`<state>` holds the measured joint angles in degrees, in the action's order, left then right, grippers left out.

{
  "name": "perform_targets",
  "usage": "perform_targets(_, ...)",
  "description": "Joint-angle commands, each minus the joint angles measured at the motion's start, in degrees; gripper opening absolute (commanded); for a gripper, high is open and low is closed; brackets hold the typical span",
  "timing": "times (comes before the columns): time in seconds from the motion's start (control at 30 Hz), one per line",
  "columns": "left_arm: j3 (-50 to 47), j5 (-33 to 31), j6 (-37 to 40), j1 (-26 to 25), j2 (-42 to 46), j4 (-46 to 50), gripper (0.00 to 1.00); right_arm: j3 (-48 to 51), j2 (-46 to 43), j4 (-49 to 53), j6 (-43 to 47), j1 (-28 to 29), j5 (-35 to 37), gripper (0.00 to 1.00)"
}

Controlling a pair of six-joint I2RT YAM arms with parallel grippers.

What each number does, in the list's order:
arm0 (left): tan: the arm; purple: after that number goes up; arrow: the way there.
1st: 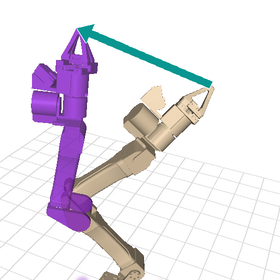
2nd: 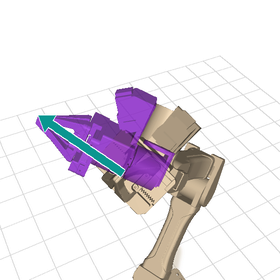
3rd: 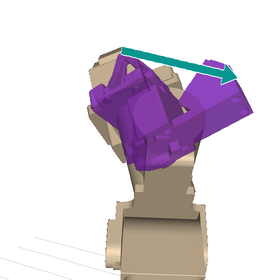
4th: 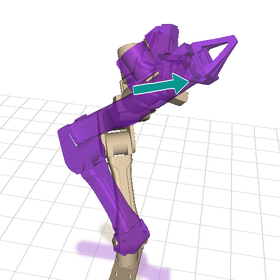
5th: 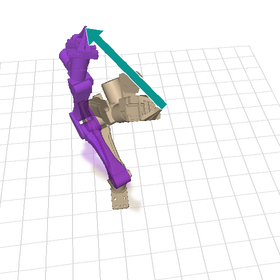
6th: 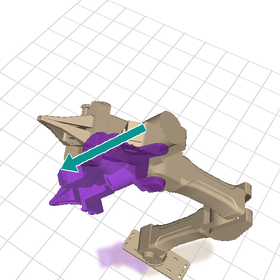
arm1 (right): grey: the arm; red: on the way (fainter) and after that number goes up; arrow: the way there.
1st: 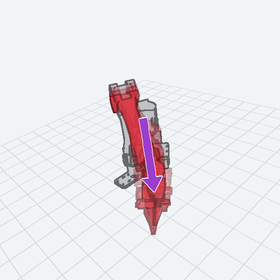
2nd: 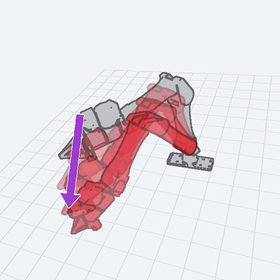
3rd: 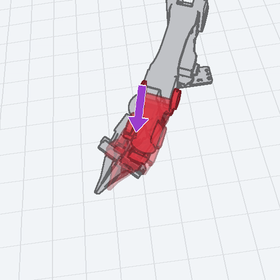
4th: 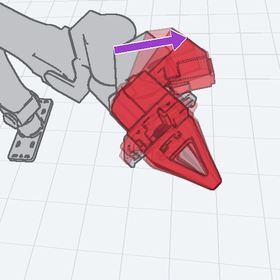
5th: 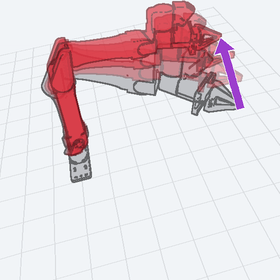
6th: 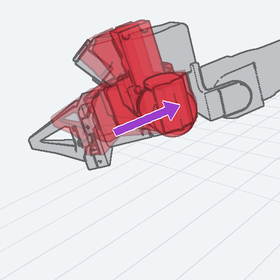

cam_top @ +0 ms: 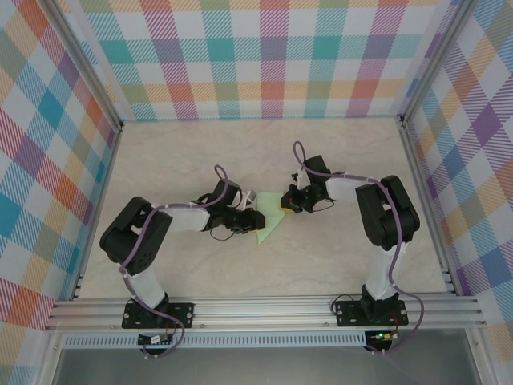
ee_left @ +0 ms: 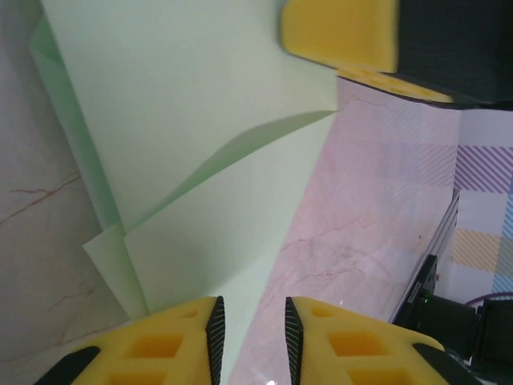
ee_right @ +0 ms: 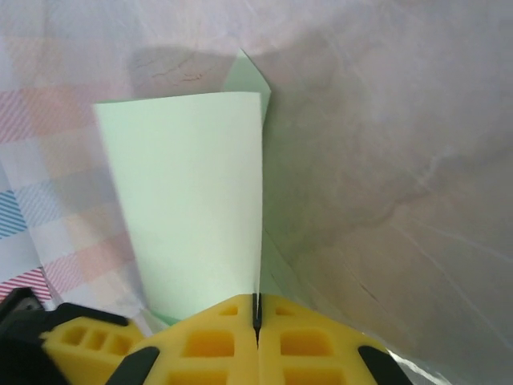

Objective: Fold a paper plane with a square sheet of paper (fold left side to right side)
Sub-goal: Fold the wing for the fifth time at the center of the table.

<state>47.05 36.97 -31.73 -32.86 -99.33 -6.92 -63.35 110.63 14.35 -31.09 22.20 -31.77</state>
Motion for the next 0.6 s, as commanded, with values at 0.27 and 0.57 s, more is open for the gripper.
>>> perform_targets(0.27, 9.2, -14.2, 19.2, -7.9, 12.7, 25.1, 0.47, -3.2, -3.7, 8.2, 2.4, 1.3, 2.2, 0.0)
perform_targets(0.57, 13.4, -28.2, 21.5, -15.9, 6.3, 29.3, 0.58, -4.3, -3.5, 9.5, 1.8, 1.6, 2.0, 0.0)
